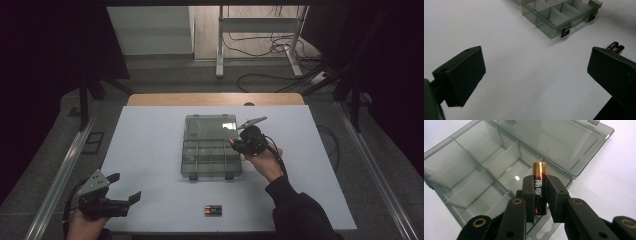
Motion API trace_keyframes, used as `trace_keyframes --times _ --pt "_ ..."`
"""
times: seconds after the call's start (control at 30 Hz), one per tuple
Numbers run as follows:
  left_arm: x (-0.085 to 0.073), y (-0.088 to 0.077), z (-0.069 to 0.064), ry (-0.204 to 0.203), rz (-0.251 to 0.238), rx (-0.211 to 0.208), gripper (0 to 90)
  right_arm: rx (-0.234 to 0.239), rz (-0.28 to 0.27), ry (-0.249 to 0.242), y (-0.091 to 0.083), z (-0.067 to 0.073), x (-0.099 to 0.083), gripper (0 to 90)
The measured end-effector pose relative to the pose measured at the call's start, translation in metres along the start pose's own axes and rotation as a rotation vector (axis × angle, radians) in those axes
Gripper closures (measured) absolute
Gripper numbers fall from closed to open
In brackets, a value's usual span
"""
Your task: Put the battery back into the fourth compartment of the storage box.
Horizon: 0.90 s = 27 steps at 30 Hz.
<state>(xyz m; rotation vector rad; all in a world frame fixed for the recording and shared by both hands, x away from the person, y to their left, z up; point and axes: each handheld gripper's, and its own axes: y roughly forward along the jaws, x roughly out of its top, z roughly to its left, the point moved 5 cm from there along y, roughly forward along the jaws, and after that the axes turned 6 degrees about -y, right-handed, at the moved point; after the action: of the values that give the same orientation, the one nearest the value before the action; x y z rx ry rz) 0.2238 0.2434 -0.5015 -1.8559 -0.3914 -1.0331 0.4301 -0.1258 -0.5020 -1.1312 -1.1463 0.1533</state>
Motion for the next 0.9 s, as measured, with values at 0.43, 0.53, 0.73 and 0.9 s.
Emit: trace_keyframes --times 0.43,0.53,0.73,0.9 --pt "0.0 0.0 0.0 0.001 0.0 -0.001 2.2 -0.01 0.012 -0.003 0.014 -0.003 0.002 73.2" --pt "0.0 0.0 0.0 0.001 0.0 -0.002 2.2 -0.022 -0.006 -0.008 0.012 -0.003 0.003 68.1" --pt "0.0 0.0 0.0 0.003 0.0 -0.003 2.3 -0.005 -0.026 -0.011 0.002 -0.002 0.003 53.4" --pt "0.0 0.0 0.0 0.0 0.001 -0.006 2.3 0.018 -0.049 -0.012 -0.005 0.001 0.003 41.6"
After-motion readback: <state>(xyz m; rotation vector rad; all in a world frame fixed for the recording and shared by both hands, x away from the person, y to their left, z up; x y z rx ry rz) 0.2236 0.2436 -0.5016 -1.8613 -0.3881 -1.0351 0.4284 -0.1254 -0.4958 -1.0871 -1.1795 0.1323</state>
